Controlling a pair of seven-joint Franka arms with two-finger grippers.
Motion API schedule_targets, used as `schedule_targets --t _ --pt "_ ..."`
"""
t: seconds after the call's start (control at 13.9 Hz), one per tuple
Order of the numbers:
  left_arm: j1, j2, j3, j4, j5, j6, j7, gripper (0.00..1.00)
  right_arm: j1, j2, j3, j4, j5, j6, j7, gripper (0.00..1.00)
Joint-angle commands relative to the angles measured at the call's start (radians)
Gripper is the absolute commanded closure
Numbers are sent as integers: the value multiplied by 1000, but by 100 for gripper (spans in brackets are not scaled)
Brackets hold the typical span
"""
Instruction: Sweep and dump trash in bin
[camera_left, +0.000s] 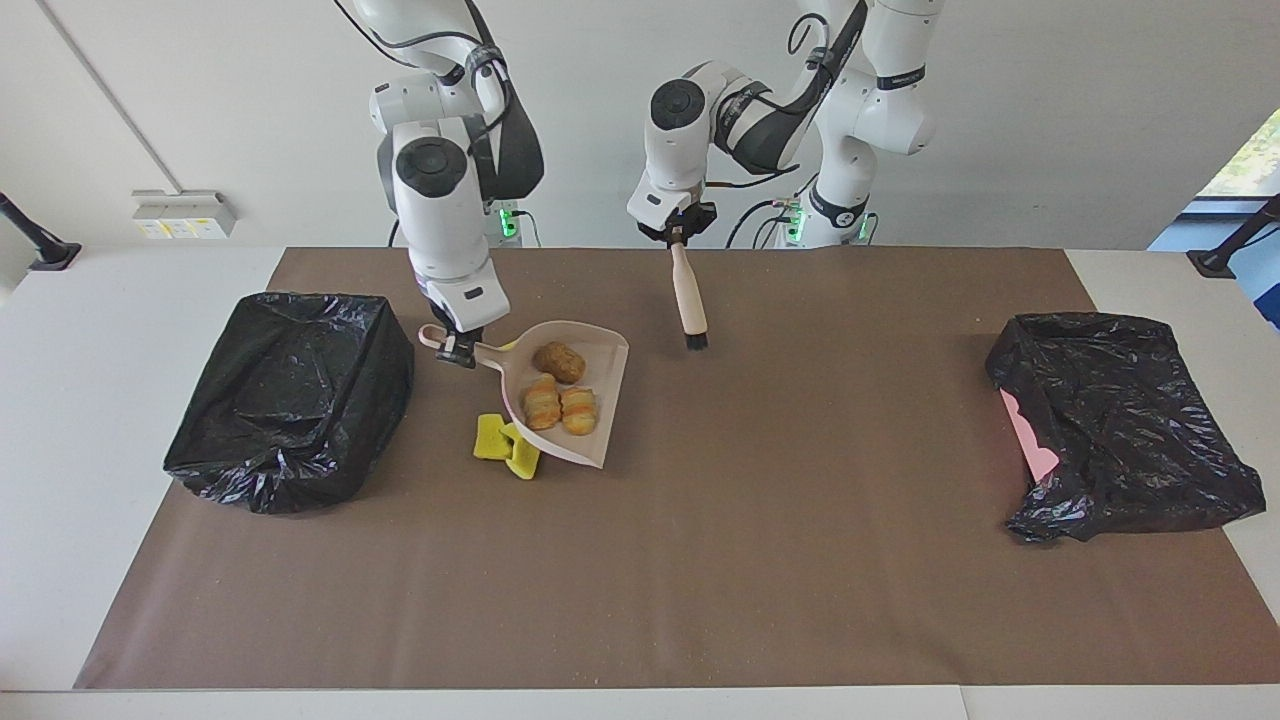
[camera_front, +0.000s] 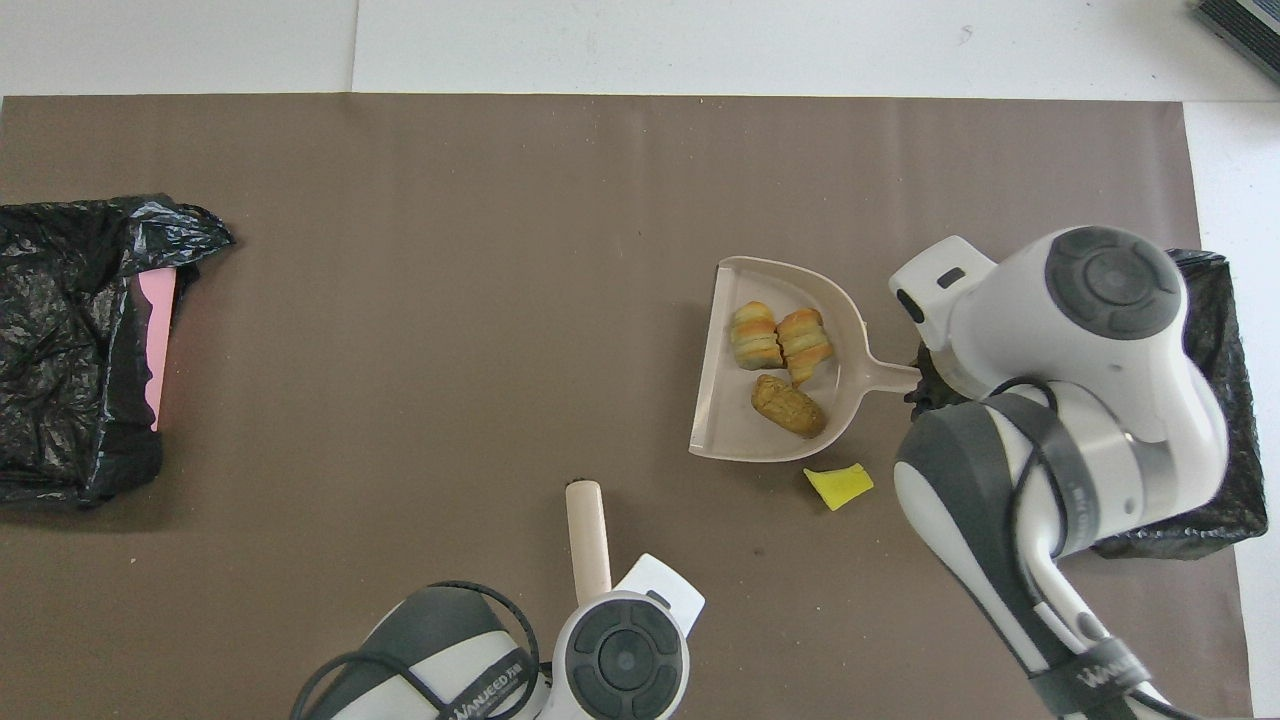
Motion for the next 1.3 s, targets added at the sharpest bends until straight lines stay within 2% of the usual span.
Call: schedule_targets --t 0.0,0.14,0.29,0.58,0.79,0.94,1.08,1.15,1.23 --pt "-55 -72 9 -99 -34 113 -18 100 -122 -30 2 117 29 -129 -63 100" --pt "-83 -43 11 -111 -161 226 -79 100 -241 -44 1 151 14 -146 -123 100" --pt "-123 -46 11 -136 -161 267 -88 100 -361 -49 1 151 11 -145 -223 100" --pt "-181 -44 11 -206 -161 351 -104 100 -527 -64 0 146 -56 -130 -339 100" --pt "-217 -14 11 -211 -161 383 -102 100 -572 -79 0 130 -228 -113 -482 100" --pt "-217 -12 11 -214 -161 383 -102 100 -570 -99 1 82 -343 -41 -571 100" --pt "-215 -11 12 -214 -161 383 -102 100 -572 -87 1 44 -388 1 -628 100" --pt "-212 -11 12 -212 -161 377 -101 82 -564 -87 1 16 -415 30 -651 100" --pt "-206 -6 12 -209 -161 371 -99 58 -555 -89 5 2 -470 47 -665 100"
